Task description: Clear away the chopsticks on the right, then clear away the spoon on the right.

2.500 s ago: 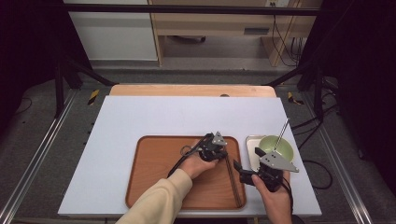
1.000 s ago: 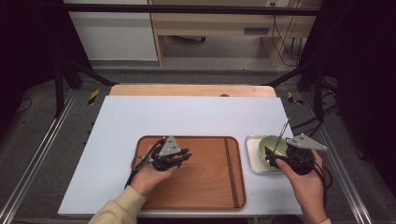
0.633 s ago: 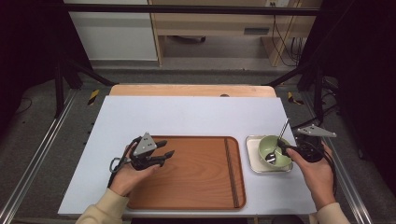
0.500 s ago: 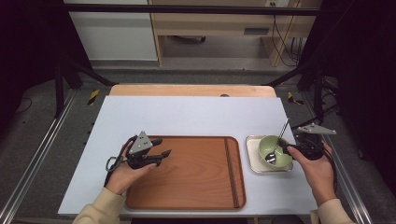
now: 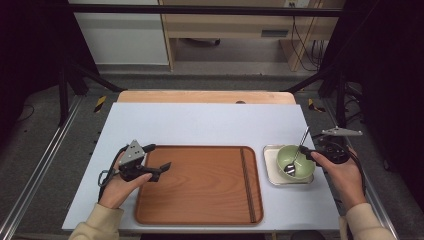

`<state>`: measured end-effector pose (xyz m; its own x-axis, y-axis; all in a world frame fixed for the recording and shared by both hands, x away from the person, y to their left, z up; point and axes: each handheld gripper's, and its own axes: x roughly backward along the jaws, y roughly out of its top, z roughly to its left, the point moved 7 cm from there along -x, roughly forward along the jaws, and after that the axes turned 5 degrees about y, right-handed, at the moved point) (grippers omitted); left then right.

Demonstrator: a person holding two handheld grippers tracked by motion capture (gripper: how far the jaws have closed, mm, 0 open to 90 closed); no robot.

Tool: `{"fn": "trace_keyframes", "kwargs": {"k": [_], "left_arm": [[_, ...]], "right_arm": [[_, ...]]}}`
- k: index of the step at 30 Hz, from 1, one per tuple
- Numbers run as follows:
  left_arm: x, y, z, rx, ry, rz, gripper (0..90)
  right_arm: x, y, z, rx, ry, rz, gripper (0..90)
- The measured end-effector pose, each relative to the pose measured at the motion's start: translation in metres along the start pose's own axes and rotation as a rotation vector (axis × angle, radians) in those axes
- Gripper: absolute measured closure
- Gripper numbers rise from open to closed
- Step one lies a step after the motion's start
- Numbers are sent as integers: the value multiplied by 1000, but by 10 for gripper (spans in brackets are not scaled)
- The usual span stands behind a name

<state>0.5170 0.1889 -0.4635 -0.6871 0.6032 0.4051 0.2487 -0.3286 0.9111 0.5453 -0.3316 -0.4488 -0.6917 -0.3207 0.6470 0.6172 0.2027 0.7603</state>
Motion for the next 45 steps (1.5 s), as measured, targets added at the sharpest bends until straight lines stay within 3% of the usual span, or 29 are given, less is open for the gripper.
{"fn": "trace_keyframes", "kwargs": {"k": [7,17,32,39,45], "left_arm": [[12,-5,13,35,24,-18,114],[21,-7,22,46,44,-25,118],[23,-5,20,46,35,-41,124],[22,-6,19,42,32,-33,125],[22,-6,20,43,33,-35,127]], "right_arm": [[-7,2,-6,-11,30,16,315],[-16,2,-13,-52,58,37,329],[-29,3,-17,-68,105,65,370],[-37,8,-16,-81,153,44,427],[-41,13,-14,-82,179,25,528]]}}
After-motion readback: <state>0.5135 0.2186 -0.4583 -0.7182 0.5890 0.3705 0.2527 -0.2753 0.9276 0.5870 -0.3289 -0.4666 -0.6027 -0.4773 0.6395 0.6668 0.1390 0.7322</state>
